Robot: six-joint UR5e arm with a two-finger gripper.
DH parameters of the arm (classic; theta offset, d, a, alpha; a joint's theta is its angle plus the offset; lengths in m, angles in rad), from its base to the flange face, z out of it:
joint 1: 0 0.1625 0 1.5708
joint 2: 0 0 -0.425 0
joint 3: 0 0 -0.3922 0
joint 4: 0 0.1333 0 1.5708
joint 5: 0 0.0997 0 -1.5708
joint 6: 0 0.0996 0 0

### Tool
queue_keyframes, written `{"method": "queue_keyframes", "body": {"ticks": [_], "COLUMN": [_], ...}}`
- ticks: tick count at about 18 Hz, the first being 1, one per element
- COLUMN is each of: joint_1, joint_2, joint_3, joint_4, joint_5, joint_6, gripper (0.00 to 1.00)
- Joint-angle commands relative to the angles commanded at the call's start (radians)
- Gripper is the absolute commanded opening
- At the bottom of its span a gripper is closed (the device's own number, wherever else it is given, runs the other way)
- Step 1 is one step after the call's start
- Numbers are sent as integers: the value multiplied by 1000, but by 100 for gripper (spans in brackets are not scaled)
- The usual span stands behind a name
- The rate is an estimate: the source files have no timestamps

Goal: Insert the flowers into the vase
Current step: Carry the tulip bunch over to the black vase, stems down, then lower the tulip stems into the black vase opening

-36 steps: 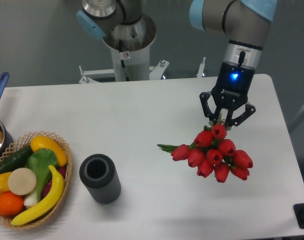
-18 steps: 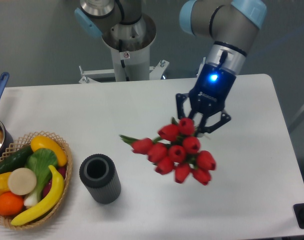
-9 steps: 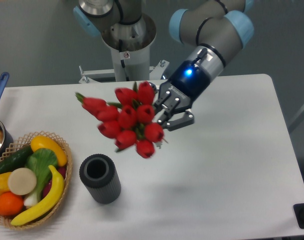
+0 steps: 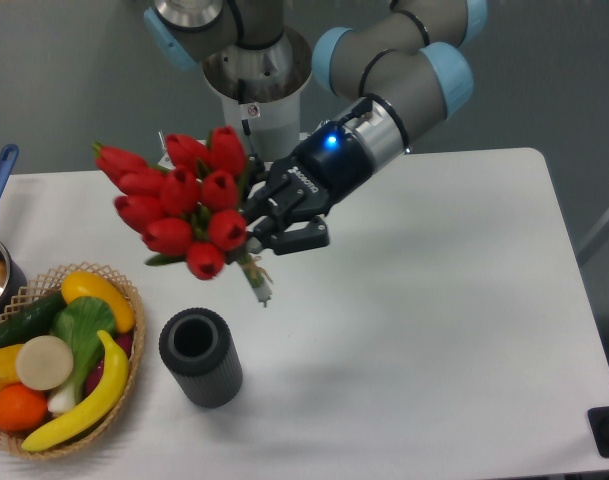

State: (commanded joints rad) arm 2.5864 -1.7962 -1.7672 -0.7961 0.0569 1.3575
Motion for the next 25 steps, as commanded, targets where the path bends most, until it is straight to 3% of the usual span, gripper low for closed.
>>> {"method": "queue_keyframes", "body": {"ticks": [8,25], "joint_1": [-75,-89], "joint_2": [-57,-118], "joint_3": [38,37], "joint_4": [0,-2], "joint_5": [-8,8], "joint_6": [11,11], "gripper": [28,28]}}
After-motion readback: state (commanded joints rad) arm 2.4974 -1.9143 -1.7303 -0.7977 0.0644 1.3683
